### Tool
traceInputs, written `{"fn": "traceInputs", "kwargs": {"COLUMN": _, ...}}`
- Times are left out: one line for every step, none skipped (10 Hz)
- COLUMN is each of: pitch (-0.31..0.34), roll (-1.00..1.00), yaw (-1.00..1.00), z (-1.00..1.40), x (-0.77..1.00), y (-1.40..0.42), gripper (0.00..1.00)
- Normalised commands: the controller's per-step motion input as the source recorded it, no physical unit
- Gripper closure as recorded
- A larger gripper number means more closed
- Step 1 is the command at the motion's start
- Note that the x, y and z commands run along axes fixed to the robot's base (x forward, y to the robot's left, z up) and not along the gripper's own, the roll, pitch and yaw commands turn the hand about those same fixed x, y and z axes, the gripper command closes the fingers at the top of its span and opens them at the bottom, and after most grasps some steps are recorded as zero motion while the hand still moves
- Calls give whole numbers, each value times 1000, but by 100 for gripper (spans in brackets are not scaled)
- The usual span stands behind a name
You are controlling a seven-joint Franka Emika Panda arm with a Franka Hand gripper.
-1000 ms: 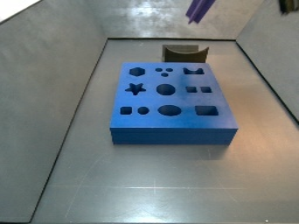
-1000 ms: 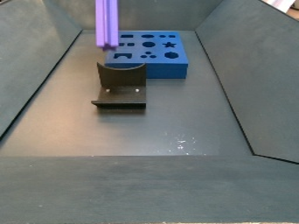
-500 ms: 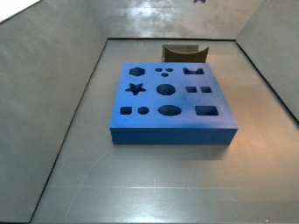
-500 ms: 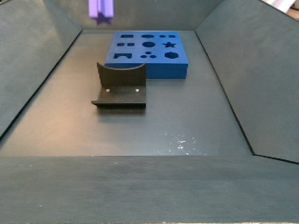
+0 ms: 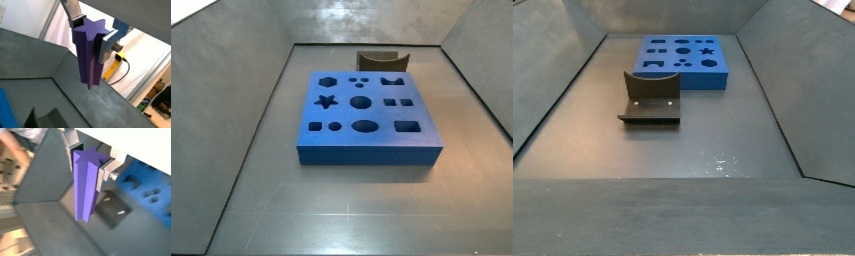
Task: Pick up the star object. Move up. Place the star object on the fixture. Regrasp the star object. Move to above the board. Insert the star object.
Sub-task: Move to above the board.
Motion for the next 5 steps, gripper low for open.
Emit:
{"fn": "traceInputs", "kwargs": {"pitch": -28, "roll": -1000, "yaw": -144, "z": 90, "x": -971, "y": -1000, "gripper": 100}}
{"fn": "traceInputs", "kwargs": {"pitch": -63, "roll": -1000, "yaw": -140, "z": 99, "x": -1000, "y": -950, "gripper": 100}}
{"fn": "traceInputs", "kwargs": {"pitch": -79, "roll": -1000, "yaw": -132, "z": 60, "x": -1000, "y": -891, "gripper": 100}}
{"fn": "traceInputs", "kwargs": {"pitch": -81, "roll": -1000, "yaw": -137, "z": 77, "x": -1000, "y": -881, "gripper": 100}}
{"fn": "traceInputs", "kwargs": {"pitch": -78, "roll": -1000, "yaw": -144, "z": 68, "x": -1000, "y": -844, "gripper": 100}}
